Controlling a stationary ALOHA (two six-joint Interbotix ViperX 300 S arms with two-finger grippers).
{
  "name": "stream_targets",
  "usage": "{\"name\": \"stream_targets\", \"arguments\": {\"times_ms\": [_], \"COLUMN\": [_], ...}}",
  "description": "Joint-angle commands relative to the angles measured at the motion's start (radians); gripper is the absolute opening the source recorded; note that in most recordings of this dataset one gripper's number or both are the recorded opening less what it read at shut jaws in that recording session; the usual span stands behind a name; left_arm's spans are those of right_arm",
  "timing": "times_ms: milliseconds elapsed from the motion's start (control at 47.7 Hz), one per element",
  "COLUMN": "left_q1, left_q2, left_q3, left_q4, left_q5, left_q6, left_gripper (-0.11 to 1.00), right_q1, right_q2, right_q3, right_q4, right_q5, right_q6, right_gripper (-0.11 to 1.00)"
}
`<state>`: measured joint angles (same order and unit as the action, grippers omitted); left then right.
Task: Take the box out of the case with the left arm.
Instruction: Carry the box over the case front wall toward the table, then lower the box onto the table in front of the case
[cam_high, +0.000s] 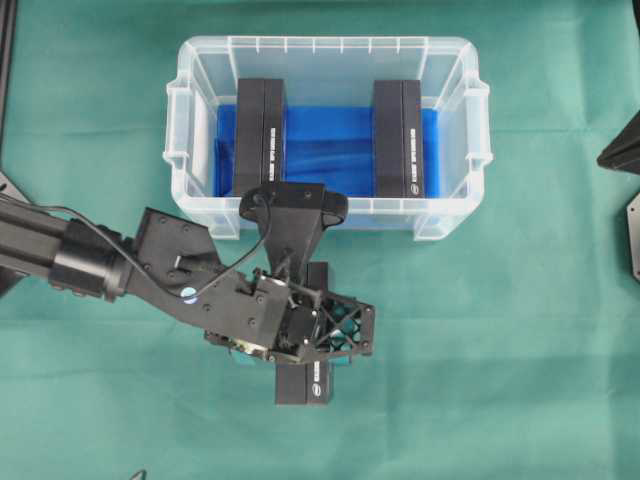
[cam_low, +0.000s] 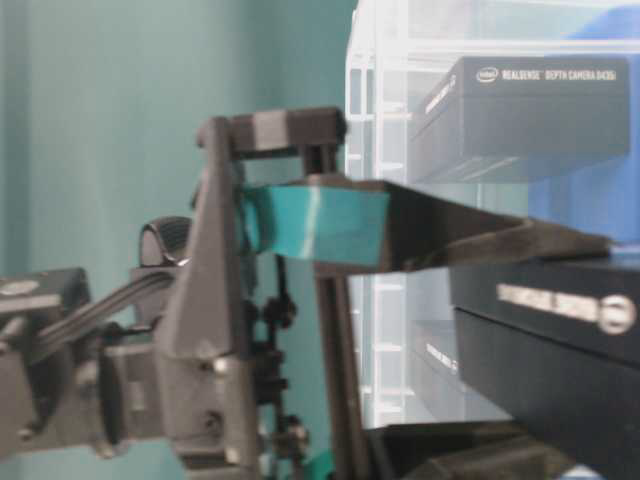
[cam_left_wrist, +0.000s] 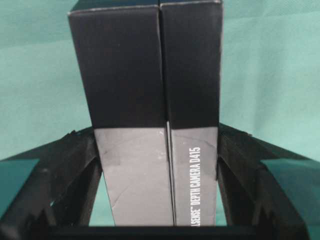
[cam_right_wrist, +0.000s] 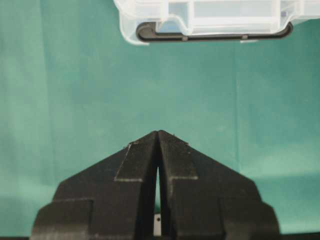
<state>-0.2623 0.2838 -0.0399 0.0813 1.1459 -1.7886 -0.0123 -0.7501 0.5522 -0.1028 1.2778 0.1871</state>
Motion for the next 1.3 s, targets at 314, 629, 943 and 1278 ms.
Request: {"name": "stream_targets", "arguments": {"times_ms": [314, 629, 943, 1278], "left_q1": [0.003, 0.011, 0.014, 0.014], "left_q2": [-0.005, -0.006, -0.008, -0.009], "left_q3": [0.021, 0.040, 0.040, 0.040], "left_q4": [0.005, -0.014, -0.014, -0.014], "left_q5": [-0.069, -0.091, -0.120, -0.144], "left_q6": [0.014, 0.035, 0.060, 0.060], "left_gripper": [0.62, 0.62, 0.63, 0.93], "right_q1": [-0.002, -0.002, -0.002, -0.002], "right_q2": [0.000, 0.000, 0.000, -0.009], "right_q3": [-0.026, -0.026, -0.028, -0.028], "right_q4": [0.003, 0.003, 0.003, 0.005], "right_q5": [-0.002, -0.002, -0.002, -0.002], "right_q6": [0.002, 0.003, 0.003, 0.003], "right_gripper": [0.00, 0.00, 0.00, 0.00]}}
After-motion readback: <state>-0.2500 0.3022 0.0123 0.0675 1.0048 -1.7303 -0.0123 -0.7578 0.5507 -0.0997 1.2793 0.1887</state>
